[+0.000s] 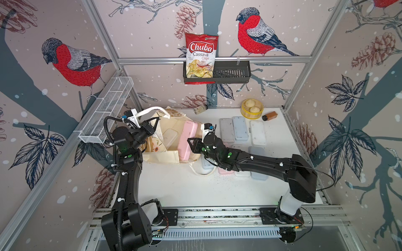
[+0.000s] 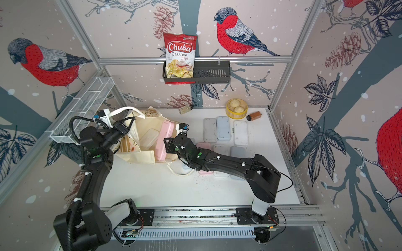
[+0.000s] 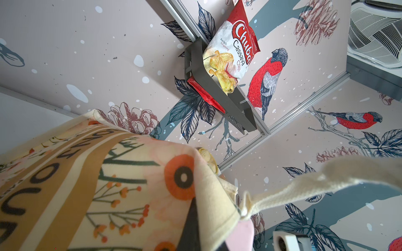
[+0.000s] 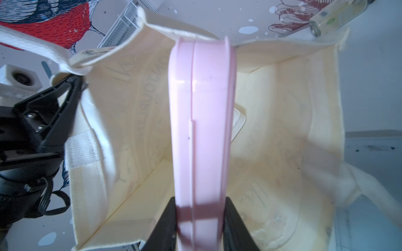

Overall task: Take out the pencil case from the canvas bag
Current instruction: Pick up the pencil case from the canvas bag.

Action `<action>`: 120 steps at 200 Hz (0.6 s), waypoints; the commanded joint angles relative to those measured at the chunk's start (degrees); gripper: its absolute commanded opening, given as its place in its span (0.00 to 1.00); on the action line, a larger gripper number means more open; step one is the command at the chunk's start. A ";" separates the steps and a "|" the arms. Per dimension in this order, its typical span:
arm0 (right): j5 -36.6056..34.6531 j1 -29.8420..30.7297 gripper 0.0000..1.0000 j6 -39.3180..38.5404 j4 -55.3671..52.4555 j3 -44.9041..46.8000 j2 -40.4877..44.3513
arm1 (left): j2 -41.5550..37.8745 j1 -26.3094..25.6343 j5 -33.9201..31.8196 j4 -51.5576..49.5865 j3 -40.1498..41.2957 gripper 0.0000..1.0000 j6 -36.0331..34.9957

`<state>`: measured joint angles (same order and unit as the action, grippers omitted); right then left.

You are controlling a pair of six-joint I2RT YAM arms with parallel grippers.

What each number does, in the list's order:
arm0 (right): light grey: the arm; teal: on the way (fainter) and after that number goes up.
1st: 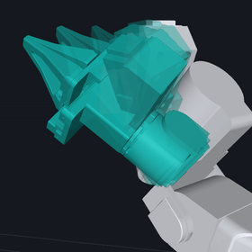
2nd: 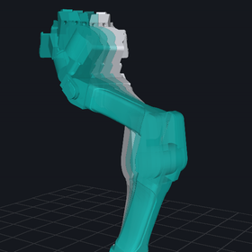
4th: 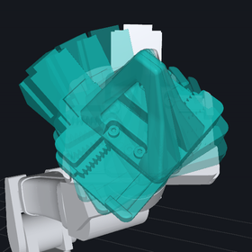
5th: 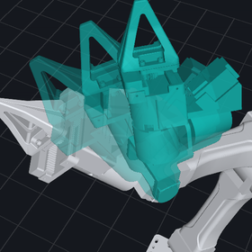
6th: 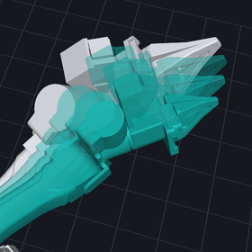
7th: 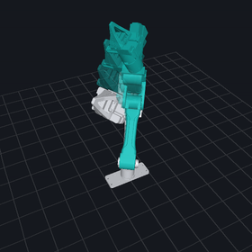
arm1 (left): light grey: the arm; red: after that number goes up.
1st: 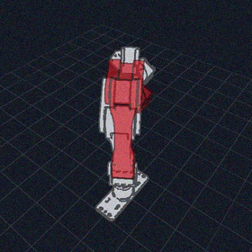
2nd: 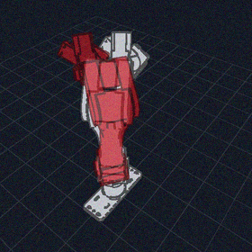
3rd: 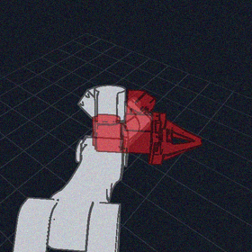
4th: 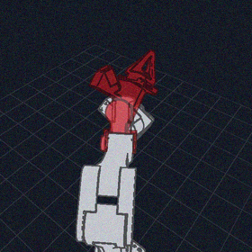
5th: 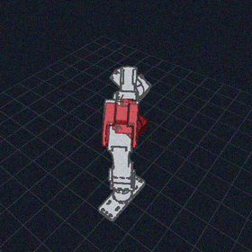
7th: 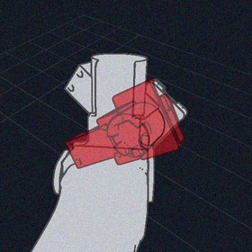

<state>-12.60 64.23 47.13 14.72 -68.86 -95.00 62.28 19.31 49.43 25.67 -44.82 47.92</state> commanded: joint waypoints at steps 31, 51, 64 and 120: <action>-4.60 2.25 0.24 -7.85 0.64 3.34 9.92 | -0.06 0.29 -1.09 -1.73 -1.32 0.00 -2.54; -6.35 3.05 0.23 -8.72 -2.62 4.71 14.19 | -0.16 0.29 -1.25 -2.65 -1.50 0.00 -3.22; -7.96 3.29 0.23 -8.61 -5.65 5.42 16.93 | -0.23 0.27 -1.62 -3.30 -1.76 0.00 -3.77; -20.03 -1.33 0.23 -6.93 -25.93 8.13 28.91 | -0.47 0.29 -1.82 -3.89 -2.01 0.00 -4.30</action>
<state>-25.04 66.11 40.25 0.05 -61.19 -69.84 62.28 19.40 47.79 19.38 -46.00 44.53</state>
